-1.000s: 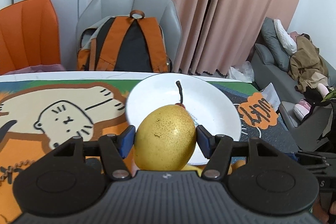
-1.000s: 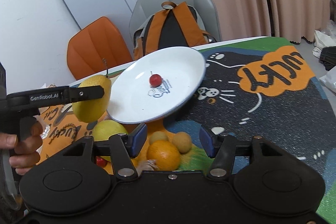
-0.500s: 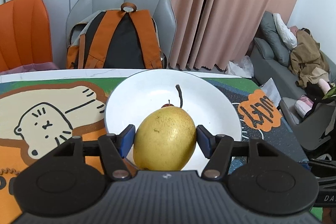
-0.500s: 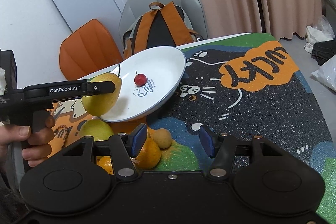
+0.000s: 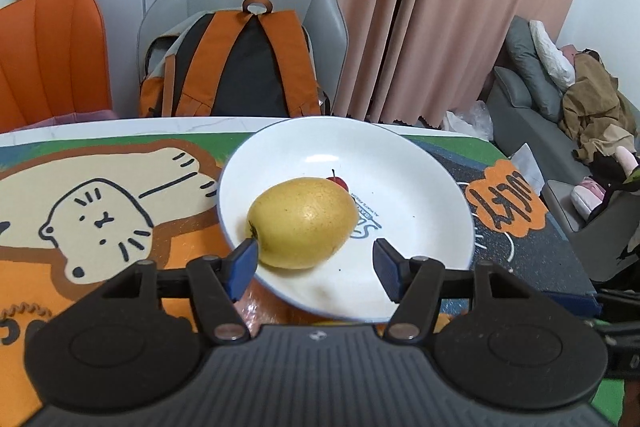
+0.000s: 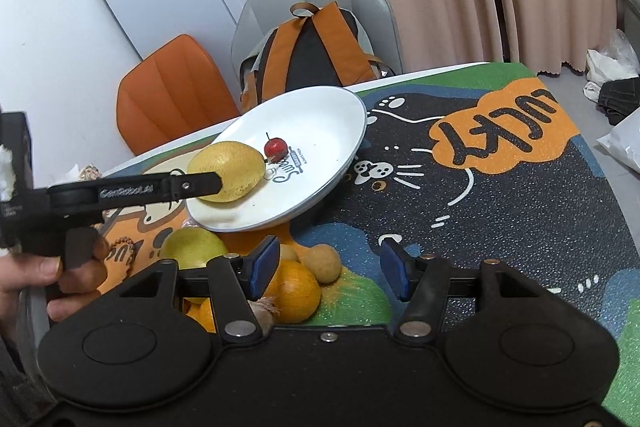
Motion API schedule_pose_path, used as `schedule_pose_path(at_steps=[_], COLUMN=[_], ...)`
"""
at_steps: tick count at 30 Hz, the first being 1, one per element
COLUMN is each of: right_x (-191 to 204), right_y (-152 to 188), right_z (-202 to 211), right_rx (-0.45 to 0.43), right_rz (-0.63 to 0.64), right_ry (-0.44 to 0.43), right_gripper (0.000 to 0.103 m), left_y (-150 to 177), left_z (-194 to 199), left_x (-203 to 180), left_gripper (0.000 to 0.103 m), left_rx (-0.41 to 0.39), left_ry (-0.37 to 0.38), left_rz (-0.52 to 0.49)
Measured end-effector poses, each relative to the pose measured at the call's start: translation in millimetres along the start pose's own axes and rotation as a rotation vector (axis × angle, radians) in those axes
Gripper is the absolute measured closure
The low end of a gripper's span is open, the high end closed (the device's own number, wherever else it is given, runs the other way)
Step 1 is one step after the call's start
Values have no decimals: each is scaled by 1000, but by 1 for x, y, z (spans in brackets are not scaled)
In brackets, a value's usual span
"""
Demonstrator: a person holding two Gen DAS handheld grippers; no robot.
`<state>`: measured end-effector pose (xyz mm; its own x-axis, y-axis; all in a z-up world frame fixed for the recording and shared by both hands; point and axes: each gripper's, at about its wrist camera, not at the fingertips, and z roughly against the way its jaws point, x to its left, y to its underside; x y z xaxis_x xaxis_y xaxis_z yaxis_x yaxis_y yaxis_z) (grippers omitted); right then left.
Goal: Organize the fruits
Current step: 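Lower the yellow pear onto the white plate and open the left gripper, then grasp the second yellow pear with the left gripper while the right gripper grasps a tangerine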
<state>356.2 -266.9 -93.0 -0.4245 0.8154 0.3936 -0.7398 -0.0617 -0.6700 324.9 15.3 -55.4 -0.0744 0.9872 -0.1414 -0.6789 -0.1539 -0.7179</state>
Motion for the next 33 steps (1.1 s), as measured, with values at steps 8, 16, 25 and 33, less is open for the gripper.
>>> schedule_pose_path(at_steps=[8,16,25,33], right_x=[5,5,13,21], right_y=[2,11,22,29], right_z=[7,17,26,33], right_rx=[-22,-39,-39,-39], right_rz=[-4,-25,-9,6], right_ry=[-2,-1,-11,-21], right_gripper=[34,30,26,26], left_y=[10,27,45,57], left_z=[25,43,65,78], left_x=[5,8,11,10], left_gripper=[28,23,13,13], left_rx=[-8,-5,-21,-39], left_ry=[-24,-44,-45,-22], left_rz=[10,22,46,47])
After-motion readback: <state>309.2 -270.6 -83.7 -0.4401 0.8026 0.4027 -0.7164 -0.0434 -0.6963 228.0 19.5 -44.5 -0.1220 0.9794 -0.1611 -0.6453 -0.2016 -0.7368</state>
